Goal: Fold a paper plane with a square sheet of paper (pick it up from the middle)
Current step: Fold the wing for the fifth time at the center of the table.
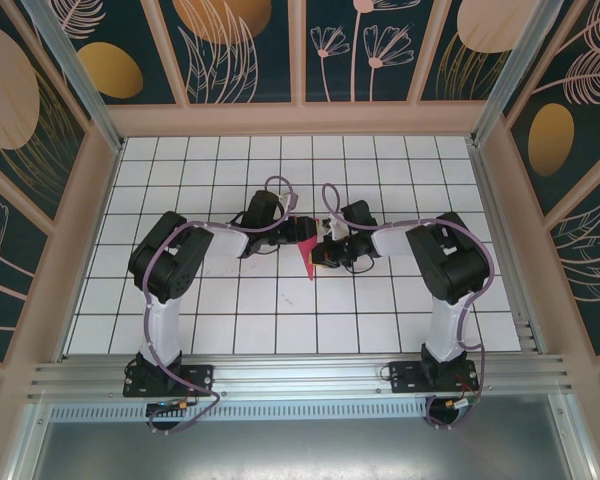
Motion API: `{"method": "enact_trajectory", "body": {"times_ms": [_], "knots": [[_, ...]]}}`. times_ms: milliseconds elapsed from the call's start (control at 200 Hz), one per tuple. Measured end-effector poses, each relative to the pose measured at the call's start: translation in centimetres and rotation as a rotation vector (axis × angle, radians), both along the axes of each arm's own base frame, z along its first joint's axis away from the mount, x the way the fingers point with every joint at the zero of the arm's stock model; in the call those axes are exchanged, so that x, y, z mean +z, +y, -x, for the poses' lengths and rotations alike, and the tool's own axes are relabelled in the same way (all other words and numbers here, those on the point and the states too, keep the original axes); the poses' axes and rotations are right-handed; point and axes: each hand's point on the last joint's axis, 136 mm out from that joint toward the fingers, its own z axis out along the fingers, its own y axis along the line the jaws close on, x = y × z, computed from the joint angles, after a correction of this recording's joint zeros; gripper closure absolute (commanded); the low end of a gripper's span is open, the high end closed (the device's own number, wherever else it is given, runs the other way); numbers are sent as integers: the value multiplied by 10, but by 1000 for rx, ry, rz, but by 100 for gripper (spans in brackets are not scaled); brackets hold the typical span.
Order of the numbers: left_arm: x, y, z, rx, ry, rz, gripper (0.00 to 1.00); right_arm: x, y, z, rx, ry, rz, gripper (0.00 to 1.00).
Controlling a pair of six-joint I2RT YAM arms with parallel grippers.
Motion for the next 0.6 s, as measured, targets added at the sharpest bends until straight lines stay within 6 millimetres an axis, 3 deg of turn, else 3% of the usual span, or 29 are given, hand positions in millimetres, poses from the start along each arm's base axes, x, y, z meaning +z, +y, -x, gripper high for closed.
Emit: {"method": "enact_trajectory", "body": {"times_ms": [265, 595], "knots": [[6, 5, -10, -5, -41, -1, 43, 0, 0, 0, 7, -3, 3, 100], [-5, 7, -13, -20, -38, 9, 44, 0, 0, 0, 12, 2, 8, 100]]}}
